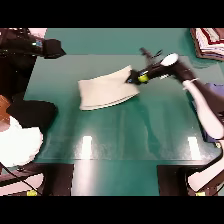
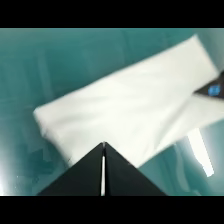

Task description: Fold the shirts.

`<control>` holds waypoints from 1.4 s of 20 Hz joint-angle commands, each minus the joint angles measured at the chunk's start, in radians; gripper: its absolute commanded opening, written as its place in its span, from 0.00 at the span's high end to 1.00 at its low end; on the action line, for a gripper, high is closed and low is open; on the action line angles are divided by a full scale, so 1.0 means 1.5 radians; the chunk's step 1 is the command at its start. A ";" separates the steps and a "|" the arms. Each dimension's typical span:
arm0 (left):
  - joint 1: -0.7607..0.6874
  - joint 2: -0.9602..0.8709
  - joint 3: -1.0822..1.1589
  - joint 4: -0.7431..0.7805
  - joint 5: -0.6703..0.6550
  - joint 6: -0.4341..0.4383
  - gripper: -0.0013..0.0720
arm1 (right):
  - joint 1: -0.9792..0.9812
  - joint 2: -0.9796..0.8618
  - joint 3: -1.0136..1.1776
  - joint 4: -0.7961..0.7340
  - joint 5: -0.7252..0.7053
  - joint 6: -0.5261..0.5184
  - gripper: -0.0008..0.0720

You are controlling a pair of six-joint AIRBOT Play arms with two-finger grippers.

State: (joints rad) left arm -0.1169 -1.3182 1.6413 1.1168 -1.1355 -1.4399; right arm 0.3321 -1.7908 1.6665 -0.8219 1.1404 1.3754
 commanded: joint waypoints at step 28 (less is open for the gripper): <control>-0.152 -0.001 0.000 0.001 0.100 -0.029 0.95 | -0.670 0.313 0.074 -0.162 0.172 0.045 0.96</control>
State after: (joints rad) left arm -0.3439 -1.3186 1.6413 1.1168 -0.9688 -1.4910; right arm -0.6445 -1.3880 1.8580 -1.0012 1.3701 1.4334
